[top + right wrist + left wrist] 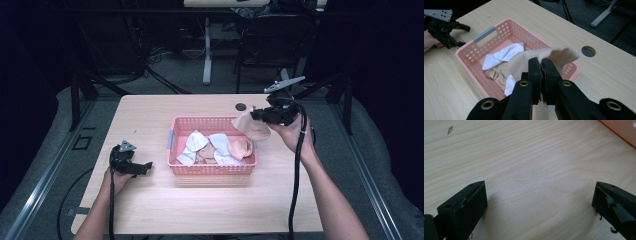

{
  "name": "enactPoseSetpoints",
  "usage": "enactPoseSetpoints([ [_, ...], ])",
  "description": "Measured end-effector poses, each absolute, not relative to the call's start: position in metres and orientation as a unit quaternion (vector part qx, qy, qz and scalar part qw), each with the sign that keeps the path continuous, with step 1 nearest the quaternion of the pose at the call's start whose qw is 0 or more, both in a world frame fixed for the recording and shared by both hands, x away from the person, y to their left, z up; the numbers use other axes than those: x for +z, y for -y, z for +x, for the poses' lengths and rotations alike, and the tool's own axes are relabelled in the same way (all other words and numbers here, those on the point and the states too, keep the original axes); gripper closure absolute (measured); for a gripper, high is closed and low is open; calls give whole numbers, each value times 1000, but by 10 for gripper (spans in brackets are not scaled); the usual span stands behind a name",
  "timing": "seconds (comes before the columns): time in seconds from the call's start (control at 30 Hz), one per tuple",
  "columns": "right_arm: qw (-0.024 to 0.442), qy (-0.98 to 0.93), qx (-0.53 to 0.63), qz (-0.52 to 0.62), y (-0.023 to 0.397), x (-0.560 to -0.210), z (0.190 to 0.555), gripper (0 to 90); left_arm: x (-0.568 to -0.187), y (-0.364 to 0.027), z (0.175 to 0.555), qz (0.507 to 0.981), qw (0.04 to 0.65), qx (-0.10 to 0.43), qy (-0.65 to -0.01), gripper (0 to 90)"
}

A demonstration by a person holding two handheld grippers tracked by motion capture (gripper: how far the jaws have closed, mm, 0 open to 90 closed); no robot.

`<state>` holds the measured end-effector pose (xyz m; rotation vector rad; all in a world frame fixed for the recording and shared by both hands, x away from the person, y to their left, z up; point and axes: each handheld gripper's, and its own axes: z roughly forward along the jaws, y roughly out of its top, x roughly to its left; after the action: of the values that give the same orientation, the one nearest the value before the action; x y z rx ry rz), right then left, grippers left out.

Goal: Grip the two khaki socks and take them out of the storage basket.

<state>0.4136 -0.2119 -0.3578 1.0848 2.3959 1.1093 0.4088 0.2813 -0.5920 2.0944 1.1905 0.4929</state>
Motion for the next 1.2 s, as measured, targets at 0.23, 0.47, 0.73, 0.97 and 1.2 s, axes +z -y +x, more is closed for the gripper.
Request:
enactPoseSetpoints([
  [0.23,153,-824,388,385,224,-354,409,867,-592,-281,409,803,335,189,-455,0],
  [0.47,160,-816,394,391,239,-352,405,867,-592,-281,409,803,335,189,-455,0],
  [0.73,166,-808,397,403,263,-359,398,870,-592,-281,409,803,335,189,-455,0],
  [0.97,172,-791,409,422,288,-366,393,870,-592,-281,409,803,335,189,-455,0],
  [1.2,174,-778,414,440,305,-371,391,870,-592,-281,409,803,335,189,-456,0],
])
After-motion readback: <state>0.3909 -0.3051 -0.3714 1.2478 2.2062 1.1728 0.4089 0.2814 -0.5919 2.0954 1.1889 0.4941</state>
